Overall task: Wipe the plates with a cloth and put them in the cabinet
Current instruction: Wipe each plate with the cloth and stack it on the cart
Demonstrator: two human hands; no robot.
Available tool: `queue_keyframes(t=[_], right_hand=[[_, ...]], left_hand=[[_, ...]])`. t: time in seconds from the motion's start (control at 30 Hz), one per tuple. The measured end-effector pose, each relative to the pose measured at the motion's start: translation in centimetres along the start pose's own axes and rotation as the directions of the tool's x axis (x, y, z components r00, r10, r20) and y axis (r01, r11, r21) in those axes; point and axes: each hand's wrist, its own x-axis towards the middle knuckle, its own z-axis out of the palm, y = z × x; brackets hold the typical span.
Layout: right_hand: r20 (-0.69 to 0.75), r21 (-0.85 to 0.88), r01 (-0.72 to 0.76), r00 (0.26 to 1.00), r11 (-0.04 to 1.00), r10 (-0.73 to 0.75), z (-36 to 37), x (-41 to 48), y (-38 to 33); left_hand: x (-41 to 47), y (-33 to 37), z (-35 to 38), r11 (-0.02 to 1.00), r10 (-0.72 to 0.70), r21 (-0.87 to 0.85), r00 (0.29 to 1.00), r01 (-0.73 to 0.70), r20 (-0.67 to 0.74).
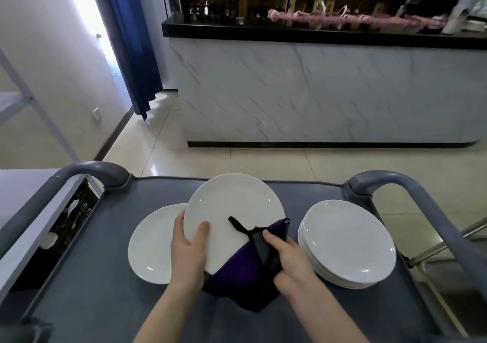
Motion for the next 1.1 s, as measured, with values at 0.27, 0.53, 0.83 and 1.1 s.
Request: queue_keyframes(t=[0.27,0.53,0.83,1.1], right_hand=[[0.333,-0.584,0.330,0.931,0.742,-0.152,1.1,0.5,-7.2],[0.541,-0.773,0.519,0.840,0.364,-0.048,4.1,1.3,-7.8],[0.192,-0.137,0.019,0.981,0.990,0.008,-0.9,-0.2,-1.2],[0.233,-0.329,0.156,0.969,0.931,-0.080,-1.3,0.6,-3.9]], left_hand=[[3.0,4.4,-2.4,0.867,0.018,0.420,0.859,-0.268,0.512],[2.7,5.1,-1.5,0.773,0.058,0.476,0.794,-0.419,0.605],[1.6,2.9,-0.9,0.997,0.071,-0.029,0.990,-0.068,0.121],[2.4,3.5,-1.4,0.982,0.086,0.130,0.939,-0.136,0.333]])
